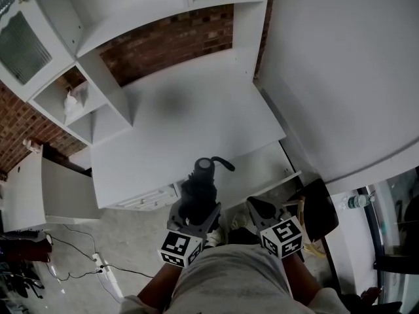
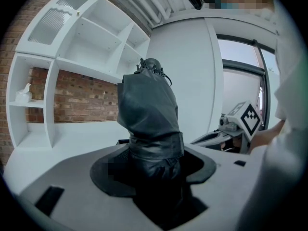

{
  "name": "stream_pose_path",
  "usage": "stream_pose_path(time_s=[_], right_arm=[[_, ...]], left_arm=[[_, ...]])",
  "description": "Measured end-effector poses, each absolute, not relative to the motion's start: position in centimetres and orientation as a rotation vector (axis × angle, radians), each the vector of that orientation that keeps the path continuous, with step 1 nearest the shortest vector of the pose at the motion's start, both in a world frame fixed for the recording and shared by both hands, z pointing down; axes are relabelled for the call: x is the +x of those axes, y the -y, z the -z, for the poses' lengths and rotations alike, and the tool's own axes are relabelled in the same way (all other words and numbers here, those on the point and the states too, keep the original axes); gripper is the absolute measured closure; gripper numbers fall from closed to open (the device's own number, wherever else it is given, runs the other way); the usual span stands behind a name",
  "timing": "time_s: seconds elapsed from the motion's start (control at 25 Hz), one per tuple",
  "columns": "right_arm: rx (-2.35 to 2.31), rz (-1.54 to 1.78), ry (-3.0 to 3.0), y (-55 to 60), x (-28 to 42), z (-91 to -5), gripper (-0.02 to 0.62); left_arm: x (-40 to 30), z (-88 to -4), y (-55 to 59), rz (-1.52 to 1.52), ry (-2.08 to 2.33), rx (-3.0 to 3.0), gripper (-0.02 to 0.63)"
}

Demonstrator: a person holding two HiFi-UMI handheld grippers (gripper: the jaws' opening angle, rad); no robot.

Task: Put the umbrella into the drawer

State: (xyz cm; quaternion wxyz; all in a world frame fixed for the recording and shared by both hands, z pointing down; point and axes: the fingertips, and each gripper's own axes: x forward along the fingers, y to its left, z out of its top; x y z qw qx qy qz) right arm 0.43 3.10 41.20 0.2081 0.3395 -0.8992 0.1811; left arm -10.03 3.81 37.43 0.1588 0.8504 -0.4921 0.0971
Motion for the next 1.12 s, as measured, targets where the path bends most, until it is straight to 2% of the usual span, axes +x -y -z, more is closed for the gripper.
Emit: stream_pose_path(time_s=[1.12], right_arm=[[0.835, -0.552, 2.497, 4.1, 1.7, -43.8, 0.566]], left_arm=[[-8.2, -40.2, 2.4, -0.514, 1.408, 2.436, 0.330]])
